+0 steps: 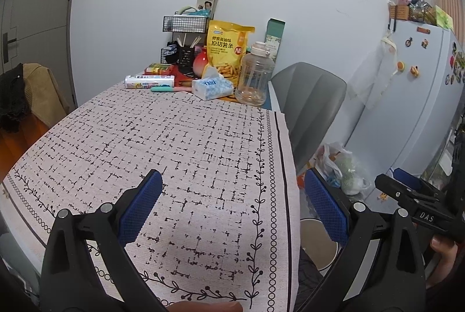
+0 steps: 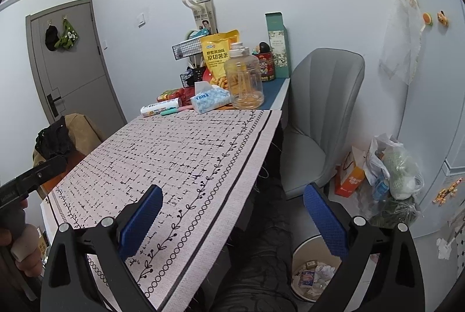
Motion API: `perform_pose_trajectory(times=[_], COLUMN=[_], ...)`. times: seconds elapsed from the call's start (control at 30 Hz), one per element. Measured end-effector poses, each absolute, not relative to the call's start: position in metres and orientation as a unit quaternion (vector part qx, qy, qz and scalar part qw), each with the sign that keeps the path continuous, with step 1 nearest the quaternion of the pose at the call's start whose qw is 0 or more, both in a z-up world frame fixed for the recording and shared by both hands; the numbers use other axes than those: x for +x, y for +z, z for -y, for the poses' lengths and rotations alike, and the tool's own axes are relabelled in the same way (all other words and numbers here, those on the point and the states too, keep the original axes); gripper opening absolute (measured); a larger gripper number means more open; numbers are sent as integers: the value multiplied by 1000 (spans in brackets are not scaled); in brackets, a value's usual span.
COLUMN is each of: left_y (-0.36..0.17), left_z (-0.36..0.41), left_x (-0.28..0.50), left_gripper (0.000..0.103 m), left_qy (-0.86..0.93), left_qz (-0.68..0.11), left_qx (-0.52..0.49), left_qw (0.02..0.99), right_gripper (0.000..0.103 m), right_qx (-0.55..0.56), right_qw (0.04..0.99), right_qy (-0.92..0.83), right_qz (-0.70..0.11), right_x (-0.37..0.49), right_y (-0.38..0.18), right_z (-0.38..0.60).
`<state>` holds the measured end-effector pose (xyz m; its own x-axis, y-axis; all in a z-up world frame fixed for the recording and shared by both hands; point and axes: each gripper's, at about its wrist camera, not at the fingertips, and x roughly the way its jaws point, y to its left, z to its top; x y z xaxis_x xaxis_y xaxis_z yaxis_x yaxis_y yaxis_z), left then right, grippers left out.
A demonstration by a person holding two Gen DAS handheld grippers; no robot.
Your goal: Collect trash
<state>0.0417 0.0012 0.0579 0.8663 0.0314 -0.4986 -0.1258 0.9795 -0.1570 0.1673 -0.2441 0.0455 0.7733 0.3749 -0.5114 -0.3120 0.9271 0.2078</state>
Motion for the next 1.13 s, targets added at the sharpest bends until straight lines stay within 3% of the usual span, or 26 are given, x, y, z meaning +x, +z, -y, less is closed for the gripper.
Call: perform_pose_trajectory(times=[1.13], left_y=[27], left_z=[-11], left_x=[52], left_gripper=[97], left_qy=[56], left_qz=[-288], left_qx=[-97], left_qw=[951], right_gripper=[95], right_qx=[53], right_qw=[930], right_qy=[189], right_qz=[-311], right_x=[179], right_y=[25], right_z=[238])
